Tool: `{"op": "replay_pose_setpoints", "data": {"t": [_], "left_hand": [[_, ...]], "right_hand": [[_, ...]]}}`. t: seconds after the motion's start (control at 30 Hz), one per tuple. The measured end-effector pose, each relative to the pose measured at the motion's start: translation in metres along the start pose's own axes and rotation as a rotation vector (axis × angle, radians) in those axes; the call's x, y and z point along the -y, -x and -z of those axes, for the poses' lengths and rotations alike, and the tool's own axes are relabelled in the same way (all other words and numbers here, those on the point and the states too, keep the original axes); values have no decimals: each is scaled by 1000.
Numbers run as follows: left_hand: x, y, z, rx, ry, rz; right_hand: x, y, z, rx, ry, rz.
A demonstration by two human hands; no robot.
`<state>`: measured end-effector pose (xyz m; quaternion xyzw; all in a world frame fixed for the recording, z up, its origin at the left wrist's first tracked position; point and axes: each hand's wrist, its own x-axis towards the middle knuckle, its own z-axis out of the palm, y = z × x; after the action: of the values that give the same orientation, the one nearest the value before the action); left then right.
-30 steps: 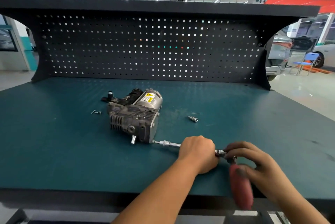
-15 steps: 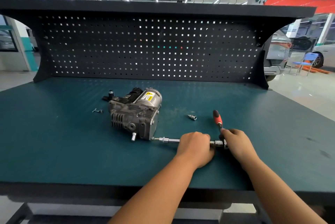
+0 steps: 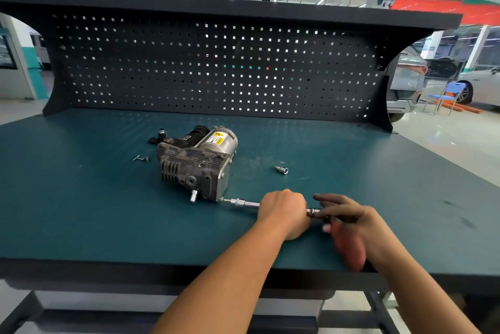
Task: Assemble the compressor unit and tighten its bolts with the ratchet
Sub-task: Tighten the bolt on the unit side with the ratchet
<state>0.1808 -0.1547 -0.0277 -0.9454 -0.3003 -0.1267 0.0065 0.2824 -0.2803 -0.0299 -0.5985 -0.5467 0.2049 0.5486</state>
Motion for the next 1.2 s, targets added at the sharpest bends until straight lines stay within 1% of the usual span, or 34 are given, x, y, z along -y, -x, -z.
{"op": "replay_pose_setpoints", "data": {"t": [0.07, 0.1, 0.23, 0.3, 0.37, 0.43, 0.5, 0.57, 0.7, 0.8, 0.9, 1.0, 1.07, 1.2], "left_hand": [[0, 0, 0, -14, -6, -1], [0, 0, 0, -24, -5, -1], [2, 3, 0, -55, 13, -14], [1, 3, 0, -74, 30, -19], [0, 4, 0, -89, 34, -1], [-1, 3, 0, -114, 29, 20], [0, 2, 0, -127, 20, 29], [1, 2, -1, -109, 9, 35], [1, 3, 0, -65, 27, 52], [1, 4, 0, -62, 22, 55], [2, 3, 0, -60, 8, 54], [4, 1, 0, -52, 3, 67], [4, 1, 0, -55, 15, 76], [4, 5, 1, -88, 20, 59]], "right_hand": [[-2, 1, 0, -6, 140, 10], [-4, 2, 0, -19, 168, 2], [-4, -3, -1, -115, 48, -78], [-3, -13, -7, -236, 97, -145], [-3, -25, -12, -332, 220, -236], [-3, -33, -16, -364, 257, -337], [-4, -35, -16, -366, 247, -377], [-9, -31, -12, -325, 195, -333], [-10, -18, 0, -181, -40, -231], [-10, -14, 3, -122, -104, -117], [-6, -9, 0, -80, -60, -4], [-8, -7, -2, -22, 119, 99], [-9, -7, -3, -50, 127, 87], [-6, -11, -7, -191, 39, 13]]}}
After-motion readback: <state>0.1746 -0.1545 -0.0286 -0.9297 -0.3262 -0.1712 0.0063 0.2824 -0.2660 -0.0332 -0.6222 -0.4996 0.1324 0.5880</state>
